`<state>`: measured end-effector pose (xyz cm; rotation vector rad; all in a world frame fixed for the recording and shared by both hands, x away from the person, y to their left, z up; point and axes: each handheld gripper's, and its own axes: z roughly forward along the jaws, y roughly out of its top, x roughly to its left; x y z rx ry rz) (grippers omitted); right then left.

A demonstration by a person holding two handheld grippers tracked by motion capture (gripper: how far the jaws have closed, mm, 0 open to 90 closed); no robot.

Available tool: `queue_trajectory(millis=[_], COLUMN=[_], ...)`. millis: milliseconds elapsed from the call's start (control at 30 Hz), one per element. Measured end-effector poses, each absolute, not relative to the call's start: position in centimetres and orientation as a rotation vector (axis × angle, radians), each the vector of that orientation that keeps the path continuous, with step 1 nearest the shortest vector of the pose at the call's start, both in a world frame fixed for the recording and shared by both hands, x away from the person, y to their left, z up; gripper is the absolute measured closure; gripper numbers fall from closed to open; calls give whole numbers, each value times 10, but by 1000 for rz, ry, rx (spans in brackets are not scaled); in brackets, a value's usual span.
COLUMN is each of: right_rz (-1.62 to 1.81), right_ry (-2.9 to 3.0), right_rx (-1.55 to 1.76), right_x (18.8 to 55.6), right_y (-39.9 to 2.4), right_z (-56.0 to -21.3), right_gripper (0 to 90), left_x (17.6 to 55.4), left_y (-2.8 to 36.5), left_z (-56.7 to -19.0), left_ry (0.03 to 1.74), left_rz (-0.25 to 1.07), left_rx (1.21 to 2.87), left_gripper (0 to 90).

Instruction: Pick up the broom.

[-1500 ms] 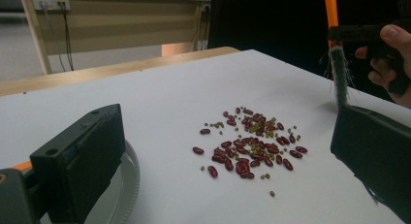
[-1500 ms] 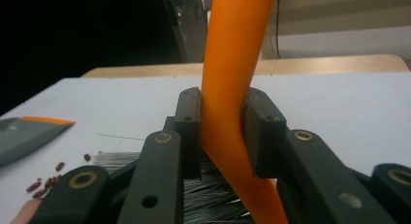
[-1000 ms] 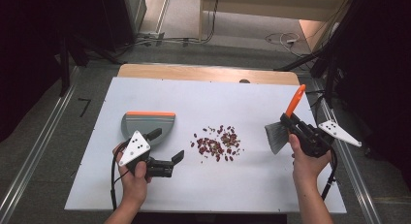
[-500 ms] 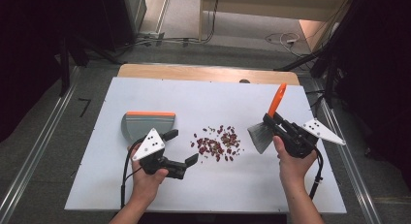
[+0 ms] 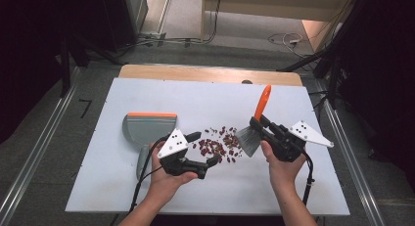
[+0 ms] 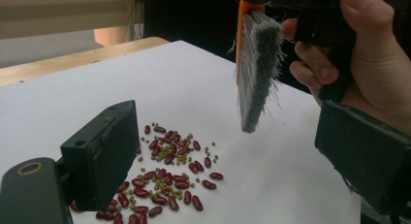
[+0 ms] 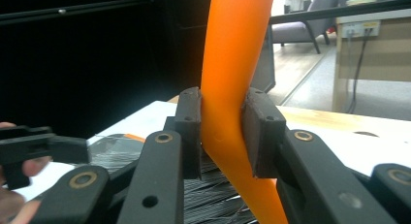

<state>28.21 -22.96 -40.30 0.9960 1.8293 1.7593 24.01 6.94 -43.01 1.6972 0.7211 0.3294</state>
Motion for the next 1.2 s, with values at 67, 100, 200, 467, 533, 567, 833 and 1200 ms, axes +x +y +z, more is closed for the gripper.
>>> queue_trajectory(millis=[67,100,200,467,533,567,833,1200], right_rz=[1758,1758,1769,1784,1795,1794,1822,1817], right_ry=[1837,1837,1844,1876,1878,1883,1901,1899], right_rx=[980,980,966,932,927,925,893,879], right_x=[280,280,277,271,270,268,261,253], right_y=[-225,-225,-217,-199,-195,-193,-181,-170], right_z=[-403,-403,-402,-403,-403,-403,-401,-399], right_gripper=[693,693,693,693,693,693,693,693], left_x=[241,242,244,241,241,240,241,239], left_y=[67,65,57,46,45,44,37,34], left_z=[-431,-432,-436,-438,-439,-439,-442,-442], left_ry=[726,725,725,713,714,715,744,760], left_rz=[324,318,308,293,292,289,281,332], left_rx=[1700,1704,1716,1722,1729,1726,1741,1740], left_gripper=[111,111,137,194,209,218,332,698])
